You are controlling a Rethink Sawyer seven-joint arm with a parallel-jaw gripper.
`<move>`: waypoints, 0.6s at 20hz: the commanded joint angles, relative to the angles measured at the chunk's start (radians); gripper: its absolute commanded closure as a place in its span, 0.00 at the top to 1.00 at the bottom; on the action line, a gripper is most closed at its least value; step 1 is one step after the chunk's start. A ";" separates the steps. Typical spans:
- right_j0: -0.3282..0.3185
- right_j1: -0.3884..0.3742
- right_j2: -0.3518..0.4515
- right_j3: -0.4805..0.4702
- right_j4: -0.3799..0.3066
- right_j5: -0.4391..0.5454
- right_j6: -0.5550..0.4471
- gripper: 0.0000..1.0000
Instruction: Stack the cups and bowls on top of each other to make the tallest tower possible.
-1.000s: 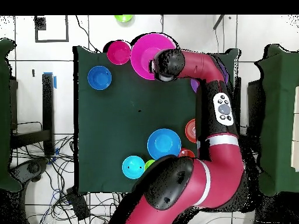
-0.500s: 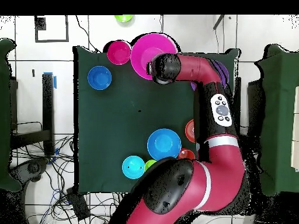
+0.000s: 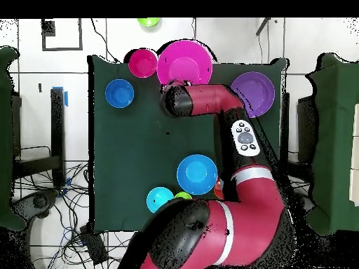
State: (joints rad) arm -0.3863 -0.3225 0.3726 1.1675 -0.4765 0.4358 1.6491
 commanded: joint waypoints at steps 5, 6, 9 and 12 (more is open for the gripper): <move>0.016 0.168 -0.050 0.054 -0.072 -0.188 0.080 1.00; 0.017 0.181 -0.049 0.048 -0.073 -0.209 0.080 1.00; 0.018 0.219 -0.043 0.027 -0.072 -0.259 0.073 1.00; 0.009 0.248 -0.026 0.011 -0.064 -0.273 0.048 1.00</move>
State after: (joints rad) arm -0.3803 -0.2103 0.3508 1.1632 -0.4754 0.1899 1.6493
